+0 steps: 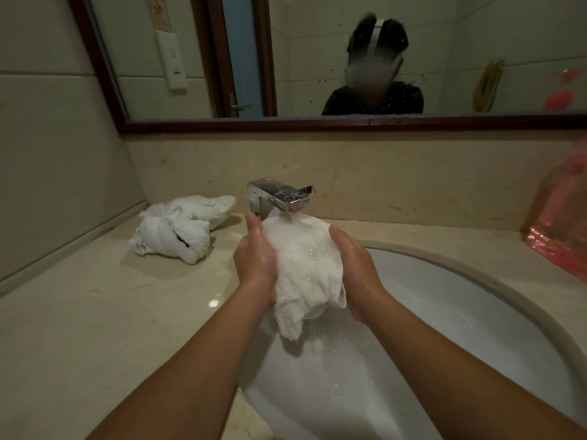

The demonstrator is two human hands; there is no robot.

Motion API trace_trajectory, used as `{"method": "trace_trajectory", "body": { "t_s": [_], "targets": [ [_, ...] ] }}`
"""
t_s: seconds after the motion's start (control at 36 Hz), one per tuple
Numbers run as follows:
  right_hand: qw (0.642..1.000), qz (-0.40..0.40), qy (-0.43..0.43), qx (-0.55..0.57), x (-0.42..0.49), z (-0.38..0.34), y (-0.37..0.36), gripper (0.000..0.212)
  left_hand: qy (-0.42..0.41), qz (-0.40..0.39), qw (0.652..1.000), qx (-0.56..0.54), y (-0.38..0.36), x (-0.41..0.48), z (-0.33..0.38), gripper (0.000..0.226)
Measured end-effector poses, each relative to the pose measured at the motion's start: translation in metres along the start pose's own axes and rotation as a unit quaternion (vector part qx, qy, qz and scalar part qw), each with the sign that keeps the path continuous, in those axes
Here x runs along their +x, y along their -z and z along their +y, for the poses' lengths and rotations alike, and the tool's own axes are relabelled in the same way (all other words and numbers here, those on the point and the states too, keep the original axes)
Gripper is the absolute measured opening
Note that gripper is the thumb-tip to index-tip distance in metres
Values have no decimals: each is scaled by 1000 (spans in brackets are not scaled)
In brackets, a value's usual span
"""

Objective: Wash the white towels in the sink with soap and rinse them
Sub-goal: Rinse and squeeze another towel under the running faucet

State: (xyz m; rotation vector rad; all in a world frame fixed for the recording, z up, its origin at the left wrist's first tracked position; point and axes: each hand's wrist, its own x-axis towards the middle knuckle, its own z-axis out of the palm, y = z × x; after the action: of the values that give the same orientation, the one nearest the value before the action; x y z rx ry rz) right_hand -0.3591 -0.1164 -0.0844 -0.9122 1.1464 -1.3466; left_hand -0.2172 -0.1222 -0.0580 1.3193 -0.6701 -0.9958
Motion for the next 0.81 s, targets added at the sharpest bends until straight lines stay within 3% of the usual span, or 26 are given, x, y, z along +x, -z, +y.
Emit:
{"method": "trace_trajectory", "body": {
  "t_s": [0.11,0.17,0.25,0.39,0.5,0.56,0.64,0.72,0.81],
  "targets": [
    [990,-106,-80,44,-7,1,-2,55,-56,34,998,-9,1,-1,4,55],
    [990,-113,-77,44,-7,5,-7,64,-86,31,996,-3,1,-1,3,55],
    [998,-53,-21,20,-8,8,-13,71,-122,-1,992,22,-1,-4,-3,54],
    [999,35,37,-20,-13,2,-14,37,-117,-77,987,75,-13,-11,-11,65],
    [992,98,71,-38,-12,1,-14,39,-140,-112,977,116,-16,-24,-10,69],
    [988,123,91,-36,-13,1,-15,45,-153,-129,972,122,-16,-29,-13,60],
    [991,111,68,-41,-16,1,-14,64,-192,-125,962,147,-17,-31,-19,60],
    [991,120,25,-49,-17,3,-13,58,-208,-102,957,175,-17,-29,-20,65],
    [978,169,53,-105,-18,-2,-15,51,-187,-76,964,171,-15,-26,-18,55]
  ]
}}
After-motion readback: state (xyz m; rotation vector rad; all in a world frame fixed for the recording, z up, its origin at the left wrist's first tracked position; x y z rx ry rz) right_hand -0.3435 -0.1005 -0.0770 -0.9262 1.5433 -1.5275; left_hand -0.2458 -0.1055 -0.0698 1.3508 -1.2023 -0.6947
